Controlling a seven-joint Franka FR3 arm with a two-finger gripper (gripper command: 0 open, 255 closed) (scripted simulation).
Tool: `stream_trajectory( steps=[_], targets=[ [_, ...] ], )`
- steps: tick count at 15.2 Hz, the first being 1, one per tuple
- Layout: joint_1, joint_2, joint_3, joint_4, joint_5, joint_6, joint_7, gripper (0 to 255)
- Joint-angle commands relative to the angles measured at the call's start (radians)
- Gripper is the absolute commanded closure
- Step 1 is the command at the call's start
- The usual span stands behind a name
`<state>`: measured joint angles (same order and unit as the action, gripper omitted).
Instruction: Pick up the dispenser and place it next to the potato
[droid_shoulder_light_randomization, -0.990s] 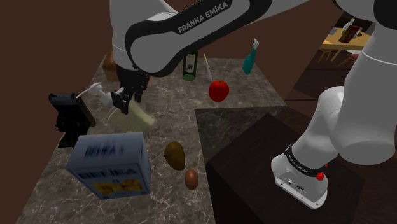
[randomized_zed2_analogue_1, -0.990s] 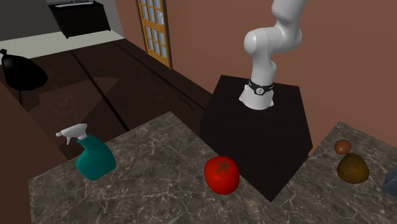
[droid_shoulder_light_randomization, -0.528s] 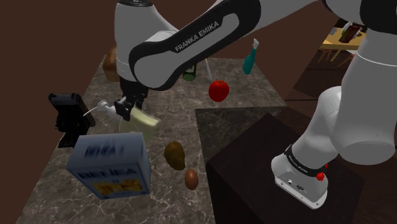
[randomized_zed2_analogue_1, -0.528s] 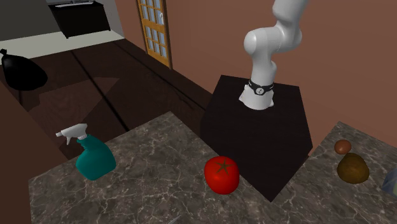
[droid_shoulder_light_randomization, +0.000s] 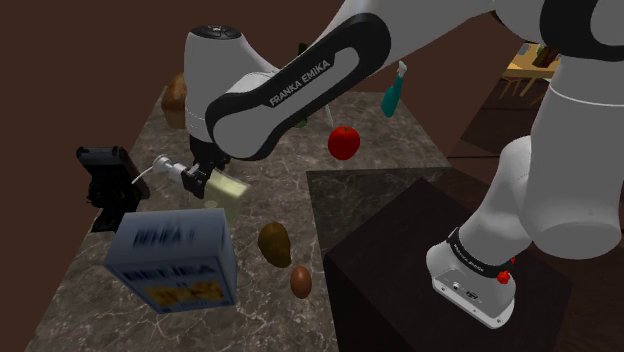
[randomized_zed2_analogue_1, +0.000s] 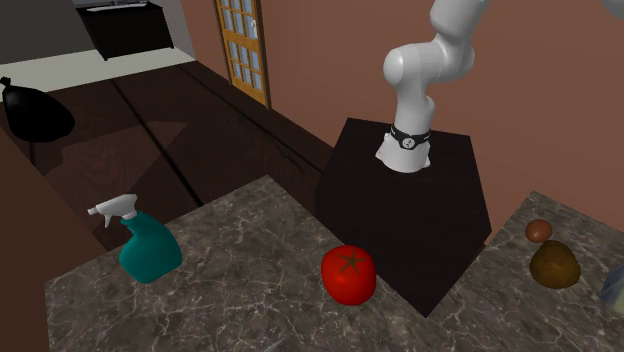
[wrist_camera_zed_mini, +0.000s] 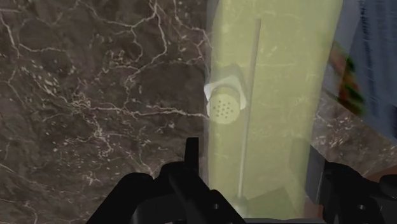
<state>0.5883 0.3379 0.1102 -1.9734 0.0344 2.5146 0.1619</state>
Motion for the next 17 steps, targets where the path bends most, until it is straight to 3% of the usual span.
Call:
stream_trajectory(
  steps=[1, 5, 13, 14, 17],
  targets=[
    [0.0, 0.023, -0.002, -0.021, -0.001, 0.022, -0.001, 255],
    [0.001, 0.06, -0.003, -0.028, -0.005, 0.065, -0.001, 255],
    [0.0, 0.062, -0.001, -0.029, -0.006, 0.068, 0.0, 255],
    [0.0, 0.08, -0.001, -0.031, -0.006, 0.088, -0.001, 0],
    [-0.01, 0.085, 0.001, -0.031, -0.002, 0.094, -0.015, 0]
  ],
)
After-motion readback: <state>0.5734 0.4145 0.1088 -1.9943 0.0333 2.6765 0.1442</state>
